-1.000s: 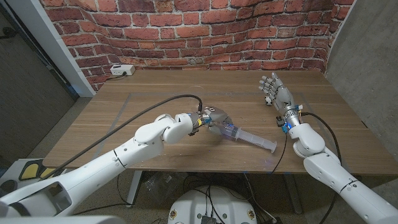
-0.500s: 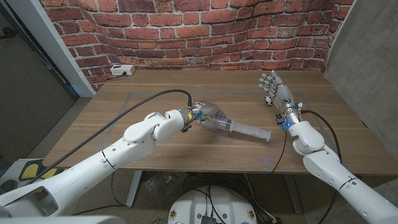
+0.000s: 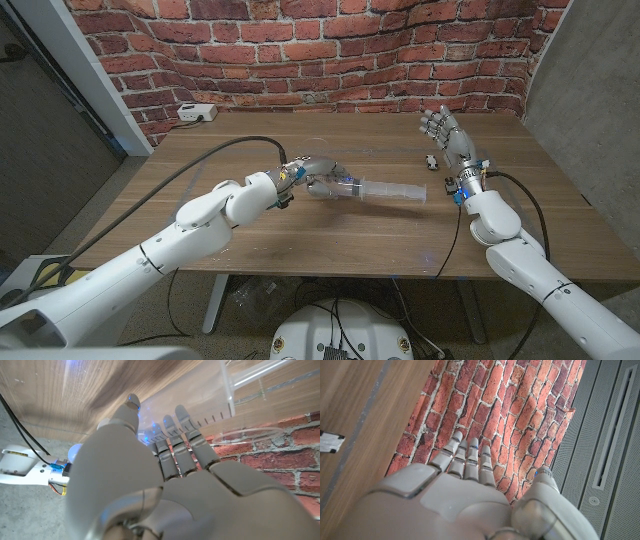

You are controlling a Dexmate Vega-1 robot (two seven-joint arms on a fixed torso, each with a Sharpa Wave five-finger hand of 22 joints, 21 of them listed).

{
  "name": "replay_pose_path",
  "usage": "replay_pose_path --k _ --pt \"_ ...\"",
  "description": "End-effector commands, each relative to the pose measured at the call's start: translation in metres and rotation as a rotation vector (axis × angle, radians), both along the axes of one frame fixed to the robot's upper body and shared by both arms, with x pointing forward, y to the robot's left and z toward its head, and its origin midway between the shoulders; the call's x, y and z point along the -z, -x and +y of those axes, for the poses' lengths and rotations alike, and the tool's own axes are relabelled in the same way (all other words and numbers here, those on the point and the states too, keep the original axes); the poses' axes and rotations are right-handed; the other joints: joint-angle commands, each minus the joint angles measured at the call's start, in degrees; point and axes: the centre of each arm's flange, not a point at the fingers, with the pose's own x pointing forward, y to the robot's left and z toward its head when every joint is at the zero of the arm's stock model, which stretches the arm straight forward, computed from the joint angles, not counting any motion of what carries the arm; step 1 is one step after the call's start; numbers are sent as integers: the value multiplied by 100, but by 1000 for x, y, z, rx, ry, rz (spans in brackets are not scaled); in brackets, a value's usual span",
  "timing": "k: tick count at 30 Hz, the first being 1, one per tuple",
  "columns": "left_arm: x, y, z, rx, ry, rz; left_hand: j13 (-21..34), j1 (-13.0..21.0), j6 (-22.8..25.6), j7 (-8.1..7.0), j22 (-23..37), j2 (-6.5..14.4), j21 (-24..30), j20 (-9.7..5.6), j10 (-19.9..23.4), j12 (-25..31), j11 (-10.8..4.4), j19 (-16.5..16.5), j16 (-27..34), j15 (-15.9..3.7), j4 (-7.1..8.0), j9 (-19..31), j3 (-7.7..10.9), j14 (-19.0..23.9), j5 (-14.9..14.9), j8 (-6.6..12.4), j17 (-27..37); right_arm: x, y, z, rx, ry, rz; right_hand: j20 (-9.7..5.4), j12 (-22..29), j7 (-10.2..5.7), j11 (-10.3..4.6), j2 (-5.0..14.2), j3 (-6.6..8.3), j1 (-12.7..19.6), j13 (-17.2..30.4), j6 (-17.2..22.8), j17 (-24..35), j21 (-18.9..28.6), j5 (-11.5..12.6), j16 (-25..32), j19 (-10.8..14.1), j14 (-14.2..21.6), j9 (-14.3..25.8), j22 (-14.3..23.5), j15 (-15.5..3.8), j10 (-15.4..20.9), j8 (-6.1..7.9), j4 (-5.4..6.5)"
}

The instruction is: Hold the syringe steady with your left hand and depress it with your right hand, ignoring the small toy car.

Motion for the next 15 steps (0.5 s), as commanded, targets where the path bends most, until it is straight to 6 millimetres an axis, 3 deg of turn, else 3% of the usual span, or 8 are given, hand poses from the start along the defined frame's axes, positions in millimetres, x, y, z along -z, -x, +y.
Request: replay_pose_path --k 1,15 --pt "5 10 31 -12 172 27 21 -95 87 40 -1 114 29 -5 94 29 -57 17 9 -364 375 24 436 215 36 19 13 -9 0 3 -1 0 -37 -4 10 -2 9 -11 6 69 8 31 18 -27 12 -18 33 40 31 22 -16 57 20 -14" --pt "17 15 54 4 321 27 20 -113 136 55 -5 76 21 -13 123 5 -41 18 -16 -353 359 21 466 251 46 6 7 -18 2 11 -8 33 -59 -3 7 -18 -6 -14 4 73 8 -67 18 -29 11 -20 37 39 31 22 -21 55 -30 -19"
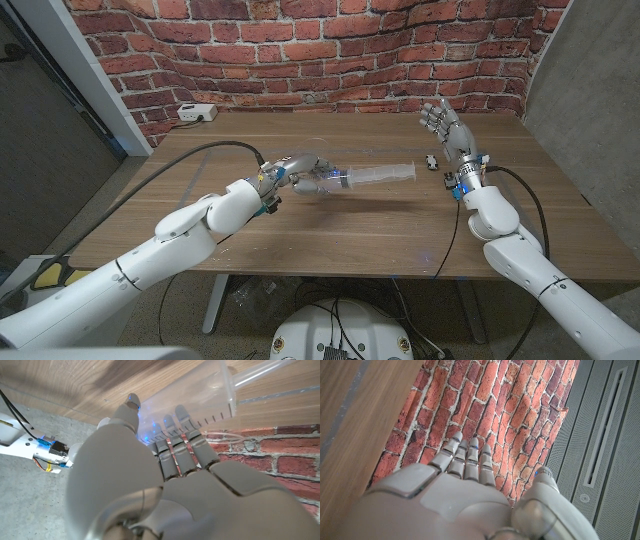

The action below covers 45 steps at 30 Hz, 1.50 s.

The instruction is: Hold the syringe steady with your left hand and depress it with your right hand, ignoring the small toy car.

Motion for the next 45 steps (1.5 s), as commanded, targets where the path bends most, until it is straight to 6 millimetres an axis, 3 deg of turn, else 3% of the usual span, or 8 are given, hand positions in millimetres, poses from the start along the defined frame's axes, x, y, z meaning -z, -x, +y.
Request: replay_pose_path --k 1,11,15,28,38,45 --pt "7 5 20 10 131 -3 31 -113 106 48 -5 77 19 -15 123 6 -37 12 10 -375 390 23 436 209 25 22 7 -9 2 7 -8 21 -25 -4 7 16 -2 -14 3 72 8 -31 18 -29 11 -18 37 43 32 22 -15 56 -4 -19" --pt "5 0 24 65 196 2 31 -129 103 58 -5 72 22 -8 137 -18 -30 34 -13 -369 385 22 468 225 34 -7 7 -15 13 7 11 51 -94 -4 7 -10 -9 -26 -16 39 8 -30 23 -40 8 -21 15 27 30 23 -37 62 -11 -5" --pt "2 -4 20 89 214 6 30 -138 116 62 -5 72 17 -10 142 -28 -27 27 -25 -365 384 22 482 226 38 -14 8 -17 13 8 9 58 -123 6 -14 -161 -1 -160 -146 -151 9 9 41 -105 5 -51 -165 -121 27 25 -43 17 -11 58" --pt "-6 -17 9 173 313 9 31 -169 128 62 -3 63 17 -13 157 -53 -46 39 -44 -354 388 22 511 249 45 -39 9 -22 22 13 73 74 -185 8 -31 -215 -40 -228 -212 -246 7 20 43 -132 14 -53 -260 -183 25 25 -57 -25 -20 85" --pt "-18 -23 1 182 297 35 33 -230 -42 179 -2 39 7 -4 115 -103 21 34 -81 -333 402 21 535 237 49 -142 12 -34 44 4 163 98 -249 -37 -90 -216 -9 -270 -258 -304 2 -66 36 -161 35 -80 -403 -346 21 24 -87 -175 -62 96" --pt "-23 -25 -6 178 314 35 35 -264 -70 189 -2 24 -10 -1 90 -126 35 1 -111 -311 409 21 543 195 50 -168 13 -34 52 5 249 144 -301 -29 -165 -313 -43 -279 -281 -338 -7 -189 30 -162 48 -70 -479 -407 15 23 -83 -389 -106 105"
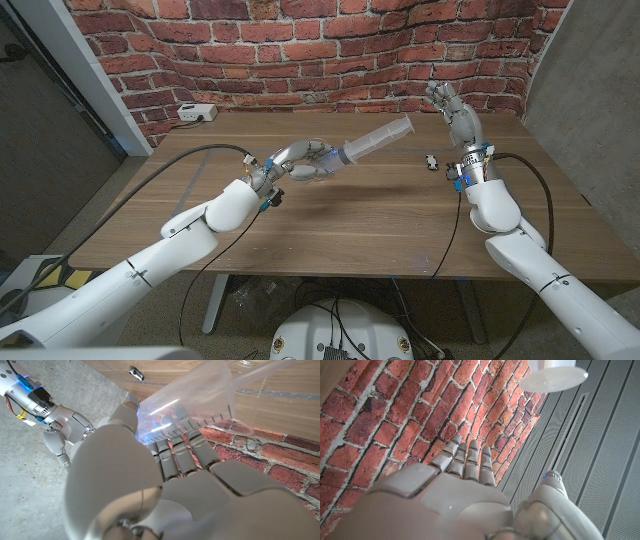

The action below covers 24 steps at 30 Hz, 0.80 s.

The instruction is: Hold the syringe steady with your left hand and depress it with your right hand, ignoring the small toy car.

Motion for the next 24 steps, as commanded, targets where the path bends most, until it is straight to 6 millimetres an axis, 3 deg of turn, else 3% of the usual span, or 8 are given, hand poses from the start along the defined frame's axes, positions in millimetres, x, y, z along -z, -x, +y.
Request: replay_pose_path --k 1,16,24 --pt "-10 -4 -11 5 25 9 34 -158 -17 34 -3 130 -12 -4 14 -15 -8 -1 -22 -281 458 20 495 170 24 -14 12 -3 17 -2 132 45 -86 14 -27 -48 3 10 -23 -51 11 -49 16 7 49 -2 -26 -30 15 23 -13 -75 -19 -2" --pt "-25 -12 -29 43 96 10 37 -205 -25 44 -4 111 -31 -5 -7 -41 -11 -27 -46 -279 463 20 515 148 26 -39 15 5 27 -18 193 69 -195 -71 54 -132 -77 38 -11 8 0 -32 -3 125 74 94 257 221 11 14 -115 76 20 -40" --pt "-27 -20 -39 80 113 2 38 -222 -9 44 -4 101 -38 -5 2 -44 -6 -31 -49 -281 462 20 524 154 27 -41 15 7 28 -25 188 65 -211 -41 89 -147 -71 40 -14 26 -3 79 -7 181 82 122 438 356 11 11 -171 168 60 -54"
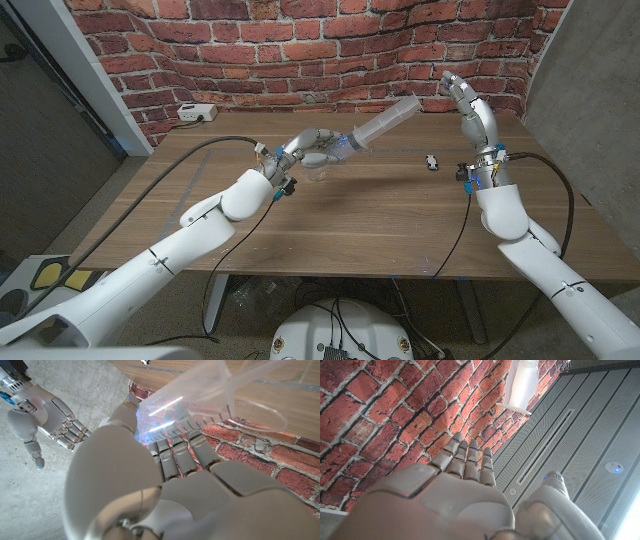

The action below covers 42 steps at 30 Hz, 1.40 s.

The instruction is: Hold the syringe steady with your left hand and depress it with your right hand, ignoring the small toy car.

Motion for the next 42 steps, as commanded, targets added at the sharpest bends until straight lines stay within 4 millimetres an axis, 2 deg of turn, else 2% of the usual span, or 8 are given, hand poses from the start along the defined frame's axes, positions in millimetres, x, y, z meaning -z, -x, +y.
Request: replay_pose_path --k 1,7,12,17,20,30,33,42 --pt "-6 -10 -15 49 35 -12 8 -36 12 27 -4 107 -35 -6 5 -25 -4 -32 5 -222 468 23 520 90 31 0 14 4 5 -10 17 8 -45 24 63 -16 16 40 6 28 23 86 7 47 56 56 89 97 11 11 -2 72 33 -36" --pt "-7 -14 -20 69 55 -15 9 -49 30 17 -5 99 -39 -6 13 -28 -18 -30 4 -228 464 23 530 100 33 0 14 1 10 -12 63 28 -81 28 78 -44 -14 40 5 45 22 185 5 51 63 65 133 173 12 9 -42 119 64 -48" --pt "-8 -16 -26 78 52 -14 10 -59 38 7 -5 91 -44 -8 12 -32 -13 -36 -3 -225 463 23 536 91 33 -2 14 0 13 -11 73 48 -111 65 158 -135 -34 95 33 98 18 390 -1 46 76 95 183 377 13 9 -116 360 118 -65" --pt "-8 -17 -30 78 41 -9 10 -77 32 6 -5 82 -49 -12 14 -36 -26 -37 -15 -222 464 23 542 69 33 -12 14 -3 15 -11 78 57 -133 6 198 -120 -74 168 79 177 16 568 -6 83 84 125 334 589 16 11 -159 512 156 -91" --pt "-7 -16 -32 77 38 -6 11 -85 22 11 -5 81 -54 -9 -1 -44 -25 -45 -25 -212 465 23 547 45 33 -19 15 -6 17 -12 88 72 -142 -26 176 -141 -98 190 87 198 15 557 -2 159 75 178 587 871 19 18 -242 515 118 -97" --pt "-6 -18 -38 82 34 3 12 -102 26 -4 -4 81 -65 -9 -8 -51 -27 -62 -31 -216 465 23 560 30 34 -25 17 -10 18 -11 114 117 -157 -38 230 -235 -235 212 97 221 14 726 -2 132 63 109 603 873 21 23 -241 725 148 -105" --pt "-6 -19 -39 84 32 6 12 -109 20 -12 -4 80 -70 -12 -1 -50 -27 -68 -33 -215 465 23 565 27 34 -30 17 -10 17 -10 119 124 -164 -66 276 -238 -187 222 100 230 13 845 -2 150 58 109 690 955 22 24 -280 884 173 -108" --pt "-6 -20 -42 86 28 4 13 -127 18 -7 -3 82 -74 -7 -9 -57 -31 -67 -33 -219 468 23 578 24 32 -37 19 -11 17 -11 122 131 -172 -144 313 -222 -231 258 122 269 10 1075 -4 173 57 103 826 1072 21 25 -302 1063 218 -119"
